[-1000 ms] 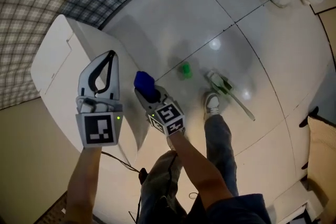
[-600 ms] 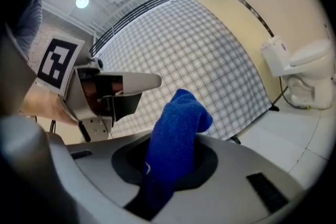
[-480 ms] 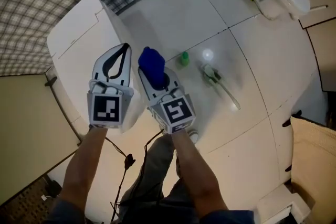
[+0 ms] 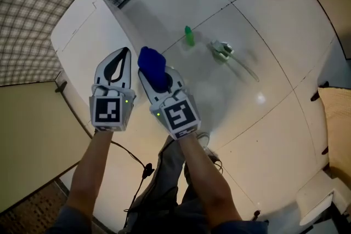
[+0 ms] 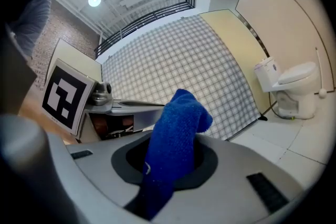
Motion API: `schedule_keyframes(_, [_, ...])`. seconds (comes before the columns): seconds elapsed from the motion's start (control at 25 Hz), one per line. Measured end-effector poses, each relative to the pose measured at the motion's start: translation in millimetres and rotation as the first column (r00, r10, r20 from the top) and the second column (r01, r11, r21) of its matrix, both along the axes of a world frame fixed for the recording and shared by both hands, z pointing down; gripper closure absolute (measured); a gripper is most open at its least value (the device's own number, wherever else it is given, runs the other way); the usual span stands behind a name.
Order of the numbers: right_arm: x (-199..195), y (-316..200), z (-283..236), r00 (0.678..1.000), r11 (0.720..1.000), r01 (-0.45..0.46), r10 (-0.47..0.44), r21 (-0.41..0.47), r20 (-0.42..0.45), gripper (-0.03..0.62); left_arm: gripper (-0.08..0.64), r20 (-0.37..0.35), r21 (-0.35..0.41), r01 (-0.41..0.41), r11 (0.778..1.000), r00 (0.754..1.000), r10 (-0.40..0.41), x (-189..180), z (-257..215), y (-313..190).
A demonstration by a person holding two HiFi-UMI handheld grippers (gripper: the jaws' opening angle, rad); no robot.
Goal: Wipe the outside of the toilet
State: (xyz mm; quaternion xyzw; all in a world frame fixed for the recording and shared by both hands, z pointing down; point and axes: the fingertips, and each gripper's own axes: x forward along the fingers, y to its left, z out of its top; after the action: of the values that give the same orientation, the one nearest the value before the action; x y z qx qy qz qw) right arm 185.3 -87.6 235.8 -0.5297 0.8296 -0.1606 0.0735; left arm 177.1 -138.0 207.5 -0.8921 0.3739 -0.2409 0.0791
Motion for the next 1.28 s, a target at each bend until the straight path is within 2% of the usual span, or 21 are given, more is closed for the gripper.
schedule_keyframes(0.16, [-3,39,21,0.995,0.995,-0.098,0.099,-0.011,0.032,0.518,0.545,0.048,-0.023,-0.095,0.995,0.994,0.096,-4,19,43])
schedule_keyframes(0.4, [-34,64,63,0.973,0.974,-0.218,0.221,-0.064,0.059,0.518,0.545,0.111,-0.039,-0.242,0.97,0.963,0.245,-30,49,73])
schedule_keyframes(0.56, [-58,77,106,0.933,0.933,-0.35,0.355,-0.085,0.063,0.518,0.545,0.101,-0.029,-0.397,0.917,0.912,0.398,-44,67,90])
schedule_keyframes(0.8, [-79,79,193,0.846,0.852,-0.503,0.52,-0.147,0.118,0.518,0.545,0.083,0.007,-0.54,0.842,0.839,0.537,-64,88,117])
schedule_keyframes(0.92, [-90,80,229,0.828,0.837,-0.522,0.543,-0.163,0.137,0.518,0.545,0.109,0.057,-0.605,0.794,0.795,0.597,-65,102,130])
schedule_keyframes(1.04, [-104,89,249,0.818,0.833,-0.534,0.552,-0.146,0.16,0.518,0.545,0.132,0.116,-0.636,0.763,0.771,0.622,-65,109,140])
schedule_keyframes(1.16, [-133,104,264,0.799,0.827,-0.545,0.562,-0.14,0.214,0.518,0.545,0.144,0.125,-0.644,0.755,0.765,0.628,-65,116,151])
schedule_keyframes(1.28, [-182,122,274,0.794,0.836,-0.531,0.547,-0.138,0.265,0.518,0.545,0.128,0.123,-0.634,0.764,0.773,0.621,-68,122,154])
